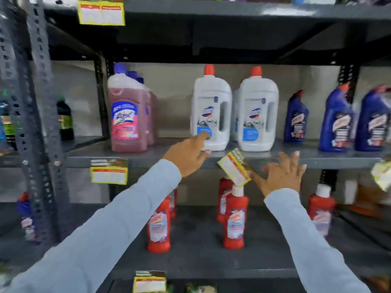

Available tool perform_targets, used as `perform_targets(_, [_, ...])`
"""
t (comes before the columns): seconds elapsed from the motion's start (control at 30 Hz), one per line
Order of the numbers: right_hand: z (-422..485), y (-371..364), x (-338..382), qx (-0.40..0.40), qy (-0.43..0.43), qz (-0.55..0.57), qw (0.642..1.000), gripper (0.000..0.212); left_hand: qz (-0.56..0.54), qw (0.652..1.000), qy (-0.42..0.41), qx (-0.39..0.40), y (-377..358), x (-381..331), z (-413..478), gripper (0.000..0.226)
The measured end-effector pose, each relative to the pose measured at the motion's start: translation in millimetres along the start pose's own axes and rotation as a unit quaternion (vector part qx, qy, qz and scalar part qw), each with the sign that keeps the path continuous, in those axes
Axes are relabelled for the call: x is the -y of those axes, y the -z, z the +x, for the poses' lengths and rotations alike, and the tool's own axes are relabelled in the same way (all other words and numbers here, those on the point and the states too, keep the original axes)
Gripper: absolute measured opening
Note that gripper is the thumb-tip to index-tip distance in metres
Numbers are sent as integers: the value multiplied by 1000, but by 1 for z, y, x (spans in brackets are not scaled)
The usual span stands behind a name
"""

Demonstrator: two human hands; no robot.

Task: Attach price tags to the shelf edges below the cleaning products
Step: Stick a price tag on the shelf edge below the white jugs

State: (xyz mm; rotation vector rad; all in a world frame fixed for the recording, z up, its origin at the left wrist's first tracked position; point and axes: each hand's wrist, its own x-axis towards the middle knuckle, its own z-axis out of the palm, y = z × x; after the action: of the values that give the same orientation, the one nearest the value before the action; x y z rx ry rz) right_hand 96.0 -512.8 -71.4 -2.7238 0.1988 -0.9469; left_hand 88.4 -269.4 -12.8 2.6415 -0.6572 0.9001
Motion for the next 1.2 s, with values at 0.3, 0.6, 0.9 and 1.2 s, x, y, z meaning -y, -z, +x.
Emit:
perform_targets(0.3, [31, -33, -4, -9, 67, 160, 985, 23, 235, 962, 16, 138, -44, -77, 71, 20])
perform_targets(0.6, [37, -24, -27, 24, 152, 219, 963, 12, 33, 989, 39, 135, -45, -56, 29, 14])
perform_targets(0.9, [45, -19, -26, 11, 257, -61, 964, 24, 30, 998, 59, -6, -88, -52, 9, 9])
perform_targets(1.2, [63, 17, -15, 82, 169, 117, 975, 27, 5, 990, 142, 19, -59, -62, 39, 23])
